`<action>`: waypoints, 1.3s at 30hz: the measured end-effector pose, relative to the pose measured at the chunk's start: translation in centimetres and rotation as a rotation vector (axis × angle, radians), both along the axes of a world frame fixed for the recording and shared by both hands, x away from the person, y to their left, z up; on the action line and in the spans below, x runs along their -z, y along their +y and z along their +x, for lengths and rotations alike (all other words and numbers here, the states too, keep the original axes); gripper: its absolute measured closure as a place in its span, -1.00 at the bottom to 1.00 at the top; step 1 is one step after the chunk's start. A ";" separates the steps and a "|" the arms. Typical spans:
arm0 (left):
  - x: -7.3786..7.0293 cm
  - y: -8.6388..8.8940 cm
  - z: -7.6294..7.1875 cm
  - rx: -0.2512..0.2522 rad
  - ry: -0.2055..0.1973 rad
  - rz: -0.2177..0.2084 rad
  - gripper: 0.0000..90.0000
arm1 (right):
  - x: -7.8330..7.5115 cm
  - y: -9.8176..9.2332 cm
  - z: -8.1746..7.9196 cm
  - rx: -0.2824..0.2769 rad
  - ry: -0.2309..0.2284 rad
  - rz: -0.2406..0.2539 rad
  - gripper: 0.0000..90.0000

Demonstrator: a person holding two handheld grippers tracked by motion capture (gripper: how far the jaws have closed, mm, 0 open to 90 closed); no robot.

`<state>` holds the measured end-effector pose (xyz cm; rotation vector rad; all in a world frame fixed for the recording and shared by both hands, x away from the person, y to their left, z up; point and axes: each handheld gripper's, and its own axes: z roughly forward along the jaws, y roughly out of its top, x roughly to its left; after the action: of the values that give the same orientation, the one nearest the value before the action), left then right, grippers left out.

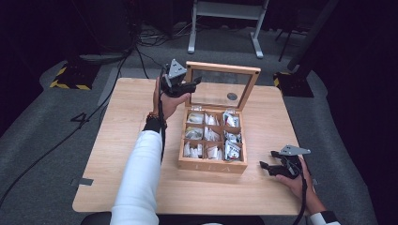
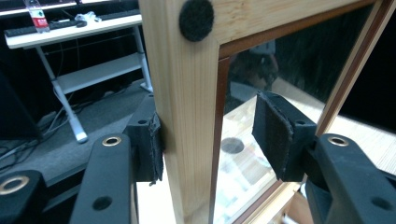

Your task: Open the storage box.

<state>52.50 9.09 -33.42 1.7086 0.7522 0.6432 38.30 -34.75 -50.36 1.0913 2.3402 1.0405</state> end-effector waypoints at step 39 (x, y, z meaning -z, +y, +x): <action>6.5 -1.1 3.2 -0.077 0.246 0.175 -0.14 | 0.0 0.0 0.1 -0.010 0.002 0.001 -0.47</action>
<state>55.67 8.02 -39.96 1.9504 0.9612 0.5699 38.37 -34.77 -50.38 1.0822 2.3491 1.0447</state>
